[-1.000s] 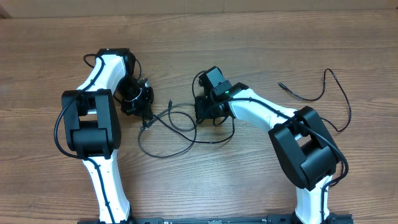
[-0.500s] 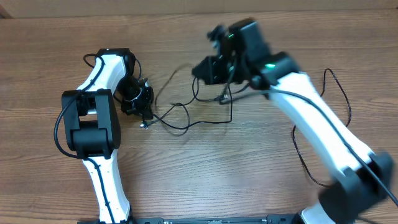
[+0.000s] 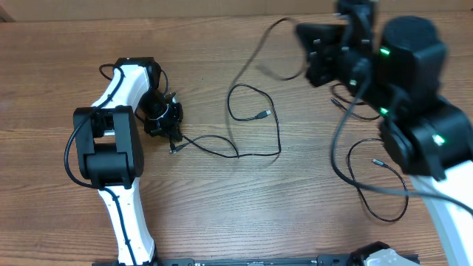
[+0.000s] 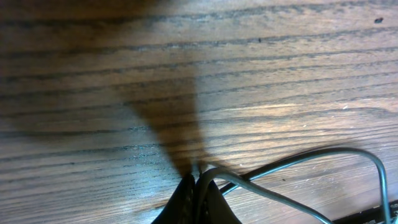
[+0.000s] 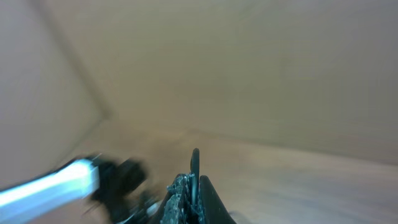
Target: Untangle cables
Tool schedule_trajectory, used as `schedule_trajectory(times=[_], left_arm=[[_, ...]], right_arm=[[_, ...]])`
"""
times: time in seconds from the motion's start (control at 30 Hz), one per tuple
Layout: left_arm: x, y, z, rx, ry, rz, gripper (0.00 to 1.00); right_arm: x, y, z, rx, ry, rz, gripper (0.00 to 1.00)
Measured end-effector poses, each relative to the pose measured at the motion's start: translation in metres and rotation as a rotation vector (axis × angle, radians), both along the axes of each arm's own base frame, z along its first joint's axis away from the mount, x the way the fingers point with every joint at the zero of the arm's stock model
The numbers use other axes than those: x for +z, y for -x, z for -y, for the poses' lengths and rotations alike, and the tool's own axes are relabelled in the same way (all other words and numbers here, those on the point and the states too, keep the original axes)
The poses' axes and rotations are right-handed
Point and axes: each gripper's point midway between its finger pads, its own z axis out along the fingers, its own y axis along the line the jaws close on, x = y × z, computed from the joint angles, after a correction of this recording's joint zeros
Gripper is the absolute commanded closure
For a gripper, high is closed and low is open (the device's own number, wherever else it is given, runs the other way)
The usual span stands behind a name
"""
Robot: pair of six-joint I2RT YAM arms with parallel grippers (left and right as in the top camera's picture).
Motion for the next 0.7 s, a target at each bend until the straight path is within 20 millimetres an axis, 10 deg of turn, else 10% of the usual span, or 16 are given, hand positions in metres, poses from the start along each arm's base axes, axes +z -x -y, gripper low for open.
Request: schedule_trajectory(times=[0.4, 0.7], left_arm=[[0.0, 0.0, 0.0, 0.0, 0.0, 0.001, 0.93], [0.0, 0.0, 0.0, 0.001, 0.003, 0.002, 0.93]], right_arm=[[0.079, 0.0, 0.138, -0.599, -0.015, 0.282, 0.96], [0.143, 0.038, 0.173, -0.738, -0.037, 0.52, 0.96]])
